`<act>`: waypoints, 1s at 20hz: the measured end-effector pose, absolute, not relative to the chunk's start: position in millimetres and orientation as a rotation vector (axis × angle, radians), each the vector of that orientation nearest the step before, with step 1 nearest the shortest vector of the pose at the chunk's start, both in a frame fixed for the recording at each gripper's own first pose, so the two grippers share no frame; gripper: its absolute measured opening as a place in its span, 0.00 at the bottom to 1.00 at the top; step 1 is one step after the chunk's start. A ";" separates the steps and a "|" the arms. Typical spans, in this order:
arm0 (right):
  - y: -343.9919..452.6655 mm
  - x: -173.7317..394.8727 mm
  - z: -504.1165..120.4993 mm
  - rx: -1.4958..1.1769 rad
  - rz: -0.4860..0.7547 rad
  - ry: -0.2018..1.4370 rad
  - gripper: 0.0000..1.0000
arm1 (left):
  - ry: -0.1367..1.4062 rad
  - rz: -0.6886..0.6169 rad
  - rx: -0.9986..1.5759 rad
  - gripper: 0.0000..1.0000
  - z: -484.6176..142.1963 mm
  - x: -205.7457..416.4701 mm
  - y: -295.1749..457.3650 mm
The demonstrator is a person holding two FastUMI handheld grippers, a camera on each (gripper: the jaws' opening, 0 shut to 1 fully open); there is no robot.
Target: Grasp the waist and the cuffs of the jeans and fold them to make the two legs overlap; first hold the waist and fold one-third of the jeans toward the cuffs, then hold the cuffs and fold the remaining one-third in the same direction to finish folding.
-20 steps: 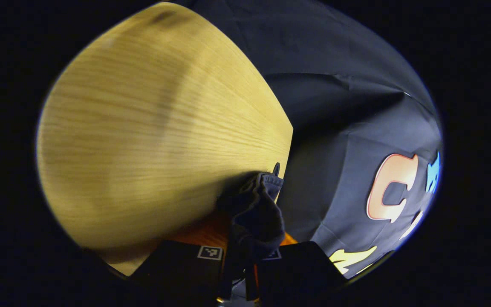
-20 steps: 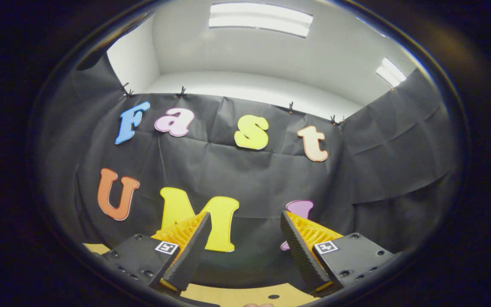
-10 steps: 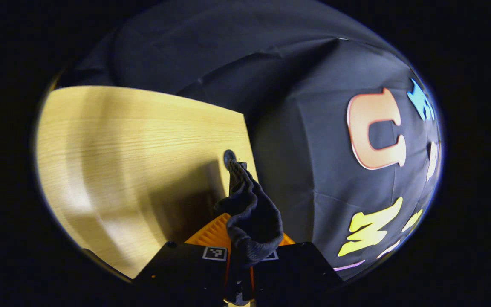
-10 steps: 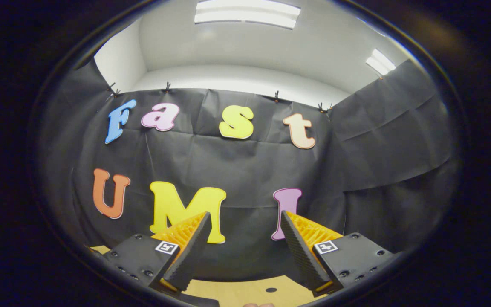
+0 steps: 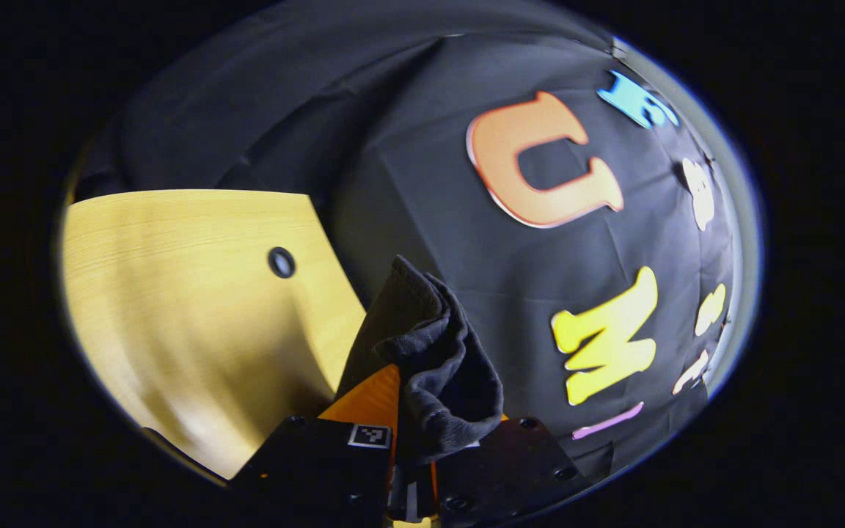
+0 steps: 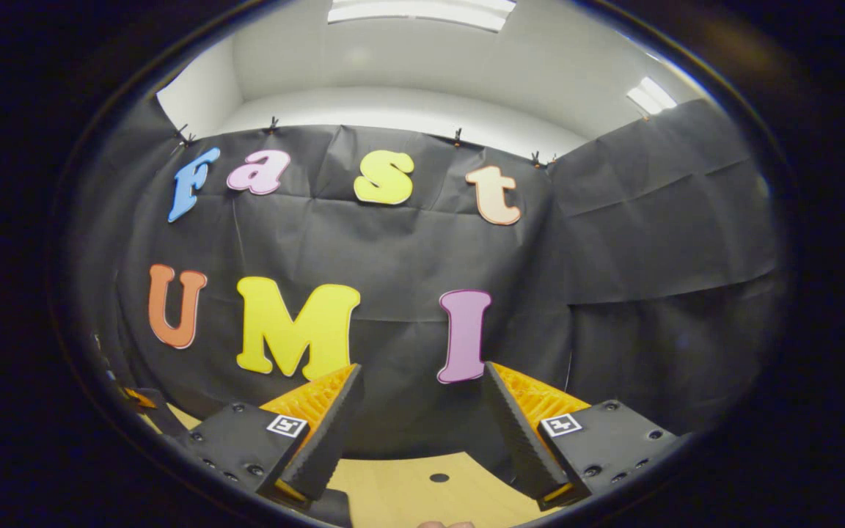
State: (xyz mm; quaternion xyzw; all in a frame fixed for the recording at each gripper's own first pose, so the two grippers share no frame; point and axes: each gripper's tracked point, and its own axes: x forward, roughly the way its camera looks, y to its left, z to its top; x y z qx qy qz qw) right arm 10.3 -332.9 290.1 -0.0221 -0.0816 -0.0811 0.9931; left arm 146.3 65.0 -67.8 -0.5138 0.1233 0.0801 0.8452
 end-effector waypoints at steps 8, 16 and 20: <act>-374.6 -7.4 281.6 -0.090 -0.188 -0.143 0.99 | 0.252 0.061 -0.922 0.17 -36.7 155.7 -45.1; -418.6 -26.0 267.9 -0.104 -0.256 -0.104 0.99 | 0.391 -0.081 -0.750 0.17 -82.4 163.5 -152.6; -432.3 -31.8 261.6 -0.099 -0.289 -0.092 0.99 | 0.528 -0.158 -0.487 0.17 -135.0 151.5 -204.1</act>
